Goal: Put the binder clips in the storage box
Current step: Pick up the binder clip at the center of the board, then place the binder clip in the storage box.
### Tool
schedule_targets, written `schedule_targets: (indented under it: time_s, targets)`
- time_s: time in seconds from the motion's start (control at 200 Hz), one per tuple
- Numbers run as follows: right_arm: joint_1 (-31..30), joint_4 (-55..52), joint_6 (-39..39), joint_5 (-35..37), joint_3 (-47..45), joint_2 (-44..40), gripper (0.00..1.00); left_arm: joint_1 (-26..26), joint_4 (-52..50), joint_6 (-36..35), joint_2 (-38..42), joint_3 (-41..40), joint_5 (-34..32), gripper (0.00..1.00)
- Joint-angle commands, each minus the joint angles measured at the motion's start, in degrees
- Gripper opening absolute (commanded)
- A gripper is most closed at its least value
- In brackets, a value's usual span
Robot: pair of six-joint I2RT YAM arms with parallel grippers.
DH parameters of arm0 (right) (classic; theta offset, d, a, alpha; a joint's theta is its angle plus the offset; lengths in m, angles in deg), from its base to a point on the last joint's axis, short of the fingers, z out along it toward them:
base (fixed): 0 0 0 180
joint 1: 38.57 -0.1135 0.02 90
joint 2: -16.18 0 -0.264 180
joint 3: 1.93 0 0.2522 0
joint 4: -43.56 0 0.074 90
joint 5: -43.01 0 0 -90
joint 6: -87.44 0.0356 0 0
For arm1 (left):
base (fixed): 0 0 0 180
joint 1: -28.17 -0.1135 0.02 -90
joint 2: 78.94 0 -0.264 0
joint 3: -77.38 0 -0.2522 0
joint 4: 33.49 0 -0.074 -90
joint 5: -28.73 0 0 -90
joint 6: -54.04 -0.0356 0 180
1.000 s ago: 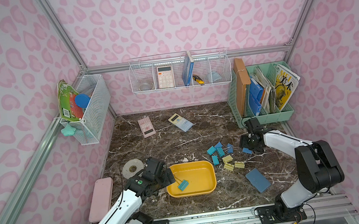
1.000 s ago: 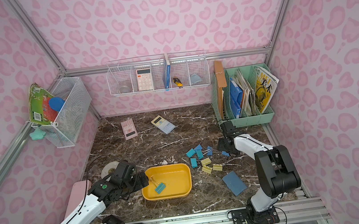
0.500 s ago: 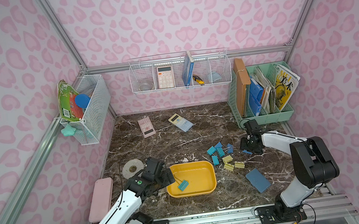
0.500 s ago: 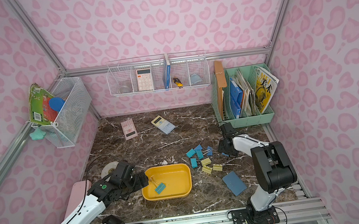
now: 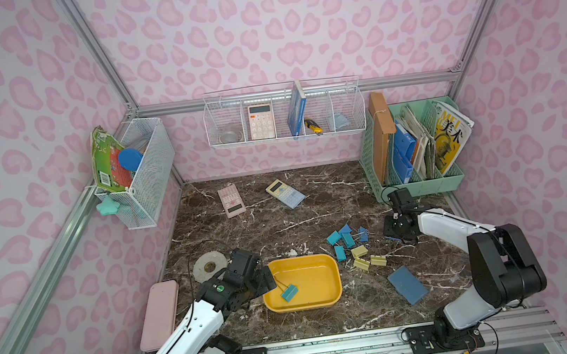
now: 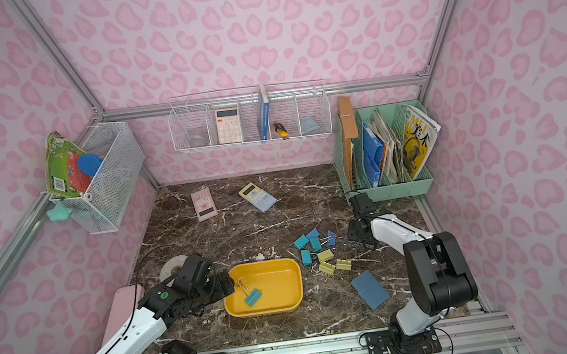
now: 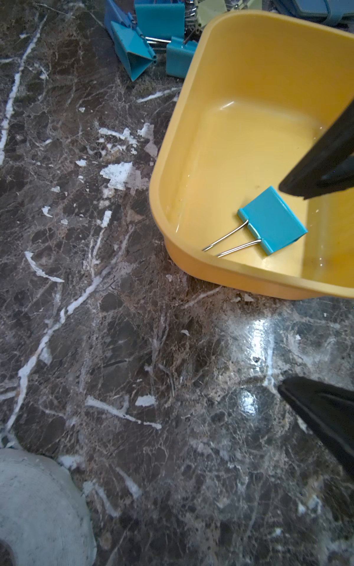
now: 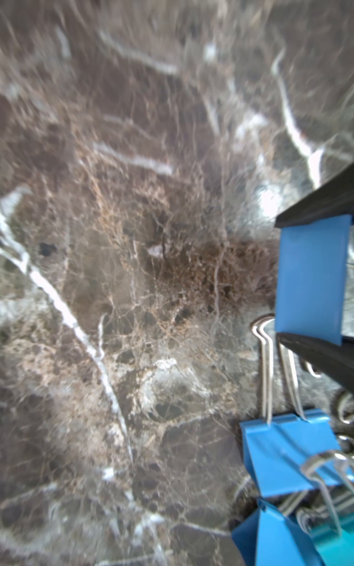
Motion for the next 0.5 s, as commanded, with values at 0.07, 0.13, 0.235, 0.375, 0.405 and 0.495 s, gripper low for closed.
schedule_targets:
  time_s: [0.07,0.13,0.235,0.375,0.405,0.495]
  targets:
    - [-7.00,-7.71,-2.09,5.67,8.20,-4.72,0.39,-0.08,-0.04,-0.57,-0.24,0.12,-0.01,0.96]
    - [-11.38,-9.84,-2.66,5.49,12.10,-4.94,0.38,-0.08,-0.04,-0.48,-0.28,0.09,-0.14,0.96]
    - [-20.87,-9.53,-3.06,1.60,16.84,-3.66,0.38,-0.17,-0.13,-0.40,-0.38,0.08,-0.23,0.96]
    - [-34.69,-8.25,-3.56,-1.34,23.98,3.29,0.38,-0.21,-0.34,-0.17,-0.19,0.22,-0.23,0.96]
    - [-37.15,-8.34,-3.79,-1.38,25.74,5.36,0.38,-0.25,-0.44,-0.13,-0.07,0.20,-0.32,0.96]
    - [-42.57,-7.09,-6.64,-2.86,29.89,10.55,0.39,-0.26,-0.48,-0.05,0.32,0.12,-0.41,0.96]
